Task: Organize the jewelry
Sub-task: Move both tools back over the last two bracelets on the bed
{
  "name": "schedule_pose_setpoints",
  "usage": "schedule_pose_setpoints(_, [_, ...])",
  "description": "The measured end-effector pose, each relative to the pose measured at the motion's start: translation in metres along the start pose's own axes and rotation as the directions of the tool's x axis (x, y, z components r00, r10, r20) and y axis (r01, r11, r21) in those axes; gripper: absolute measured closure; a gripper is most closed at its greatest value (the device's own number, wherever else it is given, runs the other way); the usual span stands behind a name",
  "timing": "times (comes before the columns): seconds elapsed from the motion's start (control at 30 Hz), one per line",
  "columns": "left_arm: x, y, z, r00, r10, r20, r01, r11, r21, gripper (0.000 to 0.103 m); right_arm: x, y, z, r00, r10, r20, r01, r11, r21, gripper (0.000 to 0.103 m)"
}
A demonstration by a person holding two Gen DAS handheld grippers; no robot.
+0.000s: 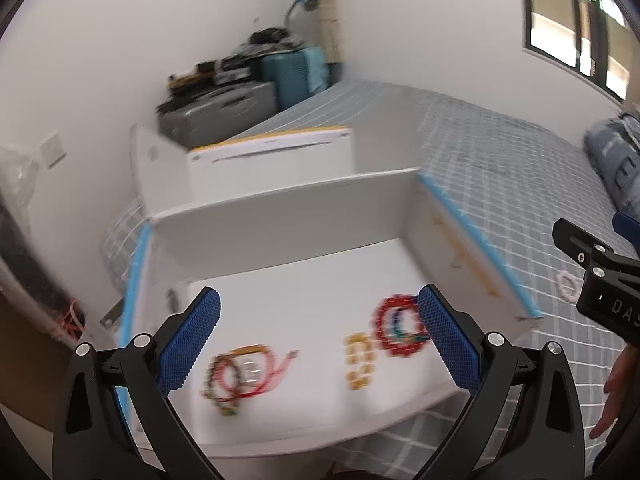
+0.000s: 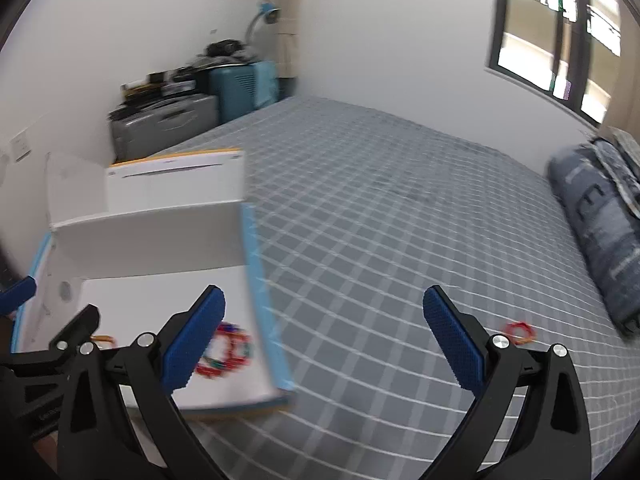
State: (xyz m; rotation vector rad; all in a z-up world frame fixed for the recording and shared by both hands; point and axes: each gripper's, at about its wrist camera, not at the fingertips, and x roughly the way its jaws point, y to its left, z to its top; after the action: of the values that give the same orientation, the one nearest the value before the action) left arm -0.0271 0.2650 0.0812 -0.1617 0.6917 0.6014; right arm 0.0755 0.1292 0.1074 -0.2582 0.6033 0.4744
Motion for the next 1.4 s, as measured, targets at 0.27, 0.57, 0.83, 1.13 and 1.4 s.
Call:
schedule_pose_setpoints(0.27, [-0.005,-0.100,0.008,0.995,-0.095,-0.017,0.096,0.987,0.126,0.006,-0.005,-0.116,-0.014,0.988,-0.149,-0.024,0.151,0.987,0.052,0.008])
schedule_pose_setpoints(0.57, [0.002,-0.197,0.015,0.958,-0.280,-0.057,0.286,0.948,0.143,0.006,0.026,-0.222,-0.046,0.969,-0.193,-0.151,0.215,0.966,0.143,0.008])
schedule_pose_setpoints(0.83, [0.053,-0.292,0.007,0.940,-0.315,-0.129,0.336,0.918,0.210,0.006,0.092,-0.296,-0.075,0.953,-0.160,-0.256,0.225,0.943,0.246,0.008])
schedule_pose_setpoints(1.13, [0.124,-0.356,-0.007,0.913,-0.332,-0.239,0.389,0.885,0.257,0.006,0.159,-0.331,-0.089,0.928,-0.157,-0.338,0.249,0.936,0.248,0.008])
schedule_pose_setpoints(1.4, [0.166,-0.384,-0.026,0.909,-0.300,-0.289,0.385,0.869,0.309,0.006,0.195,-0.338,-0.098,0.916,-0.097,-0.390,0.215,0.938,0.272,0.008])
